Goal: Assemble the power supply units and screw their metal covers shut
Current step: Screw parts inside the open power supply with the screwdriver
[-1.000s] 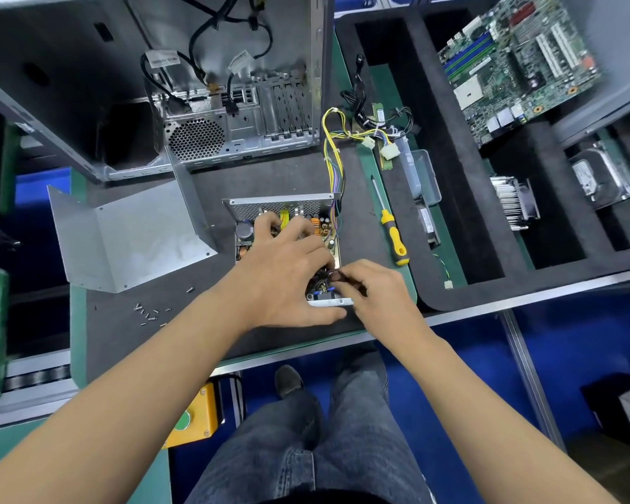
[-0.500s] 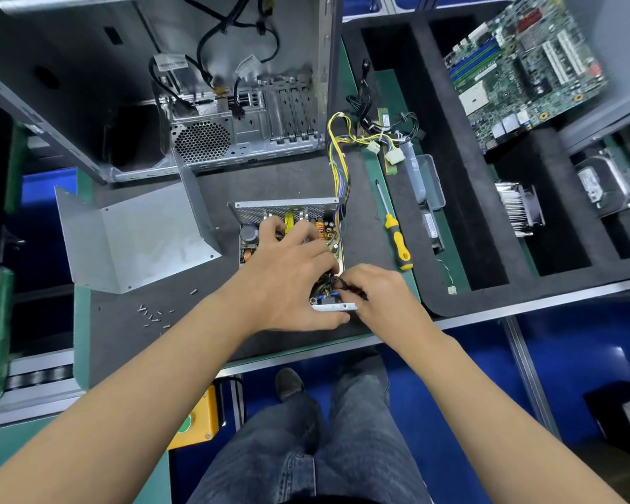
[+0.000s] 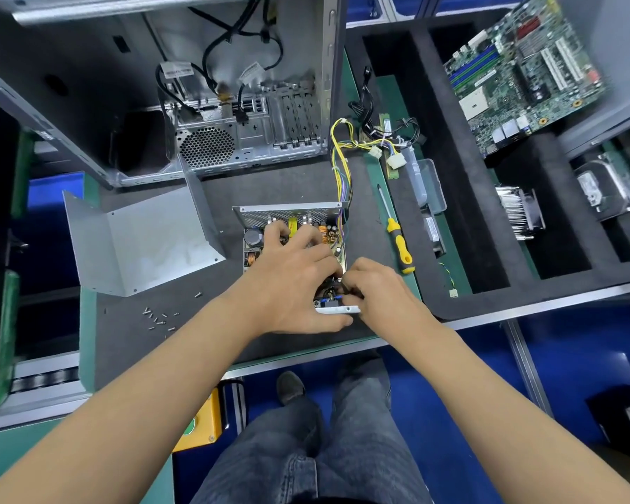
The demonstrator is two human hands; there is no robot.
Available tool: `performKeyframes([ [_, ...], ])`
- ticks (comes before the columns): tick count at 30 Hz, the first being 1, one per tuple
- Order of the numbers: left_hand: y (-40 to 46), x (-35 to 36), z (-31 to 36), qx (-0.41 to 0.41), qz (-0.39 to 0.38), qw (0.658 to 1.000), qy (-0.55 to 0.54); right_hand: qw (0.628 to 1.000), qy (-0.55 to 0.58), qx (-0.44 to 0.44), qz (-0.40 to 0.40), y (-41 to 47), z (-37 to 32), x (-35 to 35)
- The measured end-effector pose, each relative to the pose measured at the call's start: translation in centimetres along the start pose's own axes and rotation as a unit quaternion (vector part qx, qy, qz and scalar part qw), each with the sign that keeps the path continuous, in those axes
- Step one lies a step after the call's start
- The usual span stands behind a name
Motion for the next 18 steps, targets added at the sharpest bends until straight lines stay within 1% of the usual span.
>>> performKeyframes([
  [4,-0.1,0.0,0.2,0.002,-0.002,1.0,-0.01,1.0,-0.002,-0.01,-0.018,-0.4,0.2,0.1],
  [7,-0.4,-1.1,0.1,0.002,0.023,0.999,-0.035,0.999,0.023,-0.002,-0.026,-0.7,0.7,-0.4],
  [9,-1.4,-2.4,-0.8,-0.024,0.059,0.996,-0.066,0.995,0.075,0.056,0.031,-1.1,1.5,-2.0],
  [11,-3.6,-2.9,-2.0,-0.065,0.074,0.99,-0.097,0.969,0.18,0.141,0.095,-2.2,2.7,-3.6],
  [12,-5.0,-2.7,-2.7,-0.093,0.062,0.987,-0.113,0.954,0.231,0.167,0.094,-2.9,2.9,-3.7],
  [13,-6.4,-2.2,-3.4,-0.124,0.033,0.983,-0.129,0.947,0.263,0.171,0.069,-3.4,2.6,-3.5],
  [15,-8.7,-0.9,-4.3,-0.178,-0.02,0.973,-0.145,0.958,0.248,0.143,-0.002,-4.5,1.3,-2.2],
  [16,-9.3,-0.7,-4.5,-0.19,-0.018,0.971,-0.147,0.965,0.226,0.131,-0.012,-4.8,0.9,-1.6],
  [18,-9.5,-0.8,-4.5,-0.191,0.012,0.97,-0.15,0.971,0.203,0.126,0.024,-4.7,0.9,-1.2],
])
Point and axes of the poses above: each hand's wrist, its own y-axis towards the middle knuckle, its own x-axis out of the palm, z = x × y, the point moved 8 cm from there along y, towards the middle knuckle, and after that the axes turned 13 degrees about z, right-handed, at the moved point
